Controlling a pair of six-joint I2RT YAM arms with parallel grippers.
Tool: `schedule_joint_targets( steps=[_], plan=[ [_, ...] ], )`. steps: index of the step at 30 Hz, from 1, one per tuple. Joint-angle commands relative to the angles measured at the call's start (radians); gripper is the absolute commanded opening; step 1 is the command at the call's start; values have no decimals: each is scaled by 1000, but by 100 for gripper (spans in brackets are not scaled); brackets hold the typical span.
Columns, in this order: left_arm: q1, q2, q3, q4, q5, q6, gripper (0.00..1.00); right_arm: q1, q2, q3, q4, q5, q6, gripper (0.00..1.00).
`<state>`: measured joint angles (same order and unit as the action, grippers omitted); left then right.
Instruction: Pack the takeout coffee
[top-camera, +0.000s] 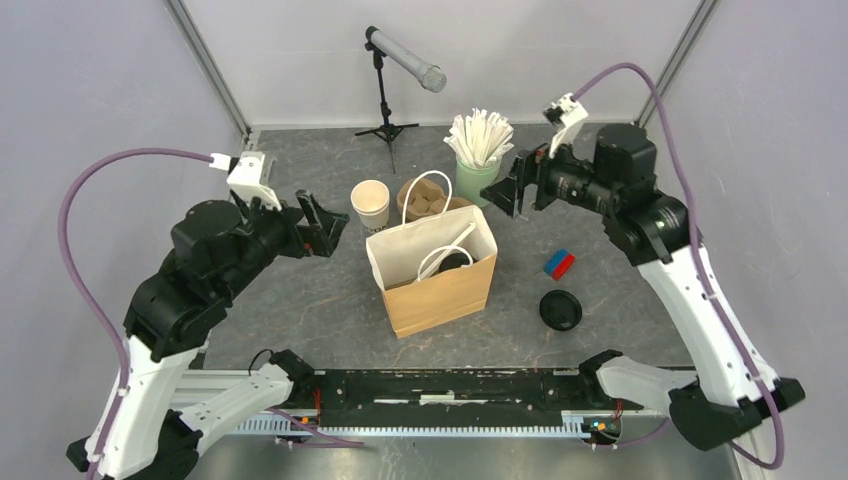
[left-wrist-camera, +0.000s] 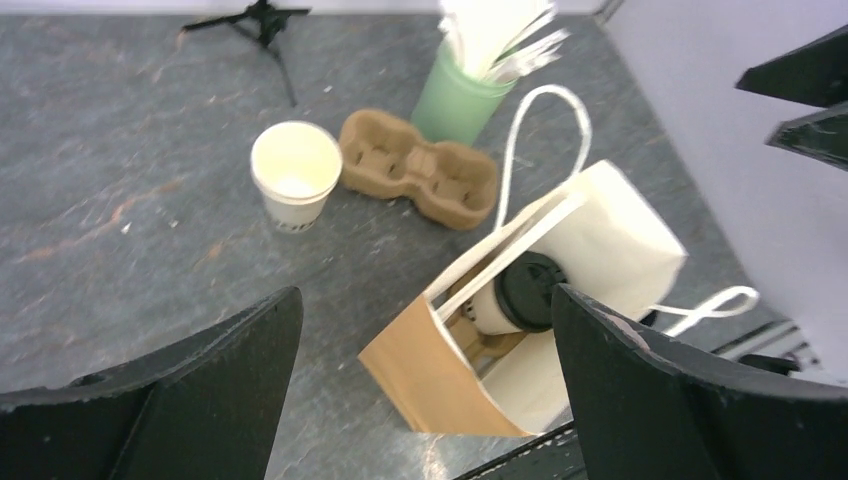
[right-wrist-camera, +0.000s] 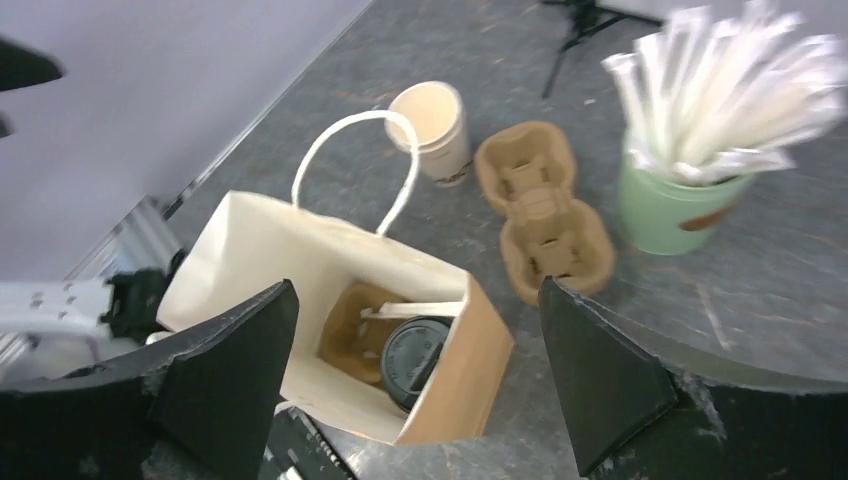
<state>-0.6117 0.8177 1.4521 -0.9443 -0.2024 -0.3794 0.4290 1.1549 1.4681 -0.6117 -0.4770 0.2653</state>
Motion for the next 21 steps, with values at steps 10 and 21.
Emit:
schedule_joint_targets(
  steps=[10, 21],
  plan=[
    [3, -87, -21, 124, 195, 35, 100, -3, -356, -188, -5, 576, -4, 98],
    [3, -112, -65, 99, 129, -33, 100, -3, -406, -184, -69, 607, 58, 98]
  ],
)
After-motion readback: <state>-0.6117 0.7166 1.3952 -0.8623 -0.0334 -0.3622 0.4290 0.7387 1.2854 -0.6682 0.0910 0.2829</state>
